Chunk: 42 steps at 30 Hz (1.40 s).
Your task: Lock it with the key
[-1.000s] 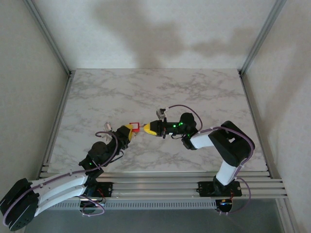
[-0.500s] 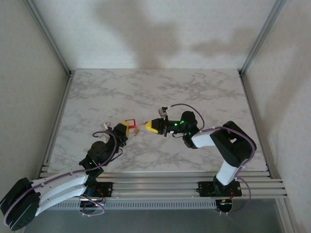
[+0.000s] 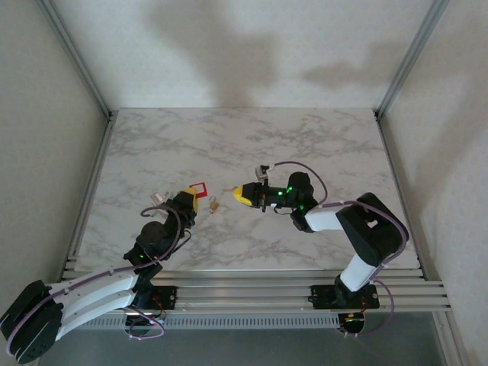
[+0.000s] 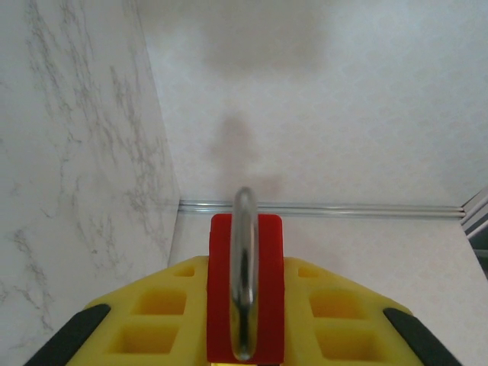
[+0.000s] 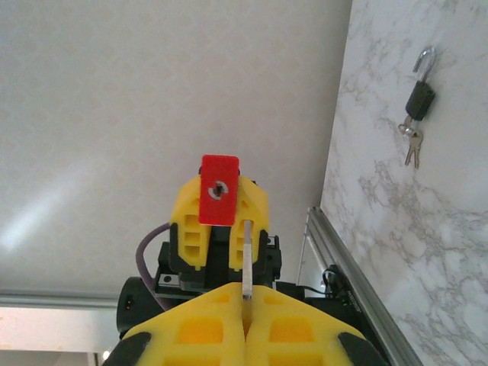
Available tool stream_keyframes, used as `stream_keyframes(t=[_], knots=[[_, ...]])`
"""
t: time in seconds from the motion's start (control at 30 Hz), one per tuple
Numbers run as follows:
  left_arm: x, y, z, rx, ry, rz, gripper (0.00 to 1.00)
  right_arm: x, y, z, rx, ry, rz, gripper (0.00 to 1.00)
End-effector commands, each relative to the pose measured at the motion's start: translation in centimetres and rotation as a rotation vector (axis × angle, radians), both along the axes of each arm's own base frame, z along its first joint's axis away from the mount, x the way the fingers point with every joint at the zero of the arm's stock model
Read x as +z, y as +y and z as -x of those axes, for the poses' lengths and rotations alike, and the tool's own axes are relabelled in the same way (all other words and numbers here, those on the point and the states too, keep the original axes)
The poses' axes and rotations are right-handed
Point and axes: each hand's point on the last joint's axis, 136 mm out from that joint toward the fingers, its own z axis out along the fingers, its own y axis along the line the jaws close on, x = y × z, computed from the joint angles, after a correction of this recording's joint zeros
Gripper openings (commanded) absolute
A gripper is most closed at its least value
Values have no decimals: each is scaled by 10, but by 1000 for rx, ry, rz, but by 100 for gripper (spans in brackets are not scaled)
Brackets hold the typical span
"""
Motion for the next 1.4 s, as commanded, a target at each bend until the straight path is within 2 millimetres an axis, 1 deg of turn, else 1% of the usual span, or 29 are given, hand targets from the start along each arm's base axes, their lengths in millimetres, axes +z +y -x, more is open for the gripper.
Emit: stream_keyframes(t=[0.0,0.1,0.2,0.33,0.43,0.57,0.6,0.63,0.77,0.9,0.93,1.03,1.17,1.37], knots=[[13,-4,-3,-5,-19,-82,0,12,-16,-3,-44,-82,36,0],[9,-7,-5,-17,-1,-162,0,16,-30,-1,-78,-125,118,0],[8,-14,-8,-48,7,-253,0,24,-46,5,-113,-199,221,0],[4,-23,-13,-86,24,-364,0,44,-71,17,-170,-305,325,0],[3,-32,-16,-122,28,-449,0,53,-90,26,-213,-353,385,0],[-1,-44,-24,-170,43,-570,0,57,-113,36,-269,-394,465,0],[2,-49,-27,-187,32,-593,0,57,-119,38,-283,-403,484,0],[-5,-54,-28,-213,51,-643,0,58,-123,40,-297,-414,498,0],[-7,-71,-39,-279,66,-747,0,61,-135,43,-334,-450,541,0],[-10,-91,-53,-344,76,-832,0,60,-144,41,-361,-460,586,0],[-11,-96,-56,-363,75,-849,0,57,-147,41,-370,-456,605,0],[-11,-111,-66,-405,72,-879,0,55,-157,40,-406,-458,640,0],[-11,-130,-77,-449,64,-898,0,55,-163,41,-439,-464,654,0],[-17,-156,-91,-506,66,-924,0,52,-173,42,-475,-467,681,0]])
